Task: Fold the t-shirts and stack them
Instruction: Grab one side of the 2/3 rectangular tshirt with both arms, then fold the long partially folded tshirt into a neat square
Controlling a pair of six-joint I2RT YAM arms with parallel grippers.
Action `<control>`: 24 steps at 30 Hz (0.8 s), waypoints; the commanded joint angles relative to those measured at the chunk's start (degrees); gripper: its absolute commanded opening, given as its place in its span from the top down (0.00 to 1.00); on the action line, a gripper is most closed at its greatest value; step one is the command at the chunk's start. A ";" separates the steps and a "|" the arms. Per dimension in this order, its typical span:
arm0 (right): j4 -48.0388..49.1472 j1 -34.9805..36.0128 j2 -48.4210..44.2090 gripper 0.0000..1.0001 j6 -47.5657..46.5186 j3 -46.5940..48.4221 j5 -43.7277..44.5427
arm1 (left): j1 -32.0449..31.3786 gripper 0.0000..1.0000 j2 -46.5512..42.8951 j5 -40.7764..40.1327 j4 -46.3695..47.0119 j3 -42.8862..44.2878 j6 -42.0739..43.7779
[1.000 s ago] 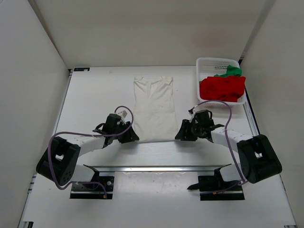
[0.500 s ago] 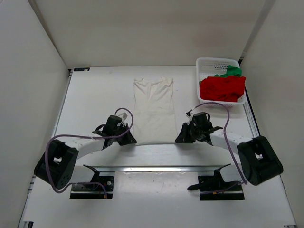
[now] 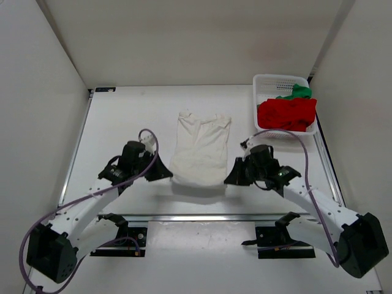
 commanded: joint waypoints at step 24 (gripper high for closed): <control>-13.23 -26.14 81.68 0.80 -13.14 100.24 -9.26 | 16.04 0.66 72.24 -0.14 15.02 67.74 -7.35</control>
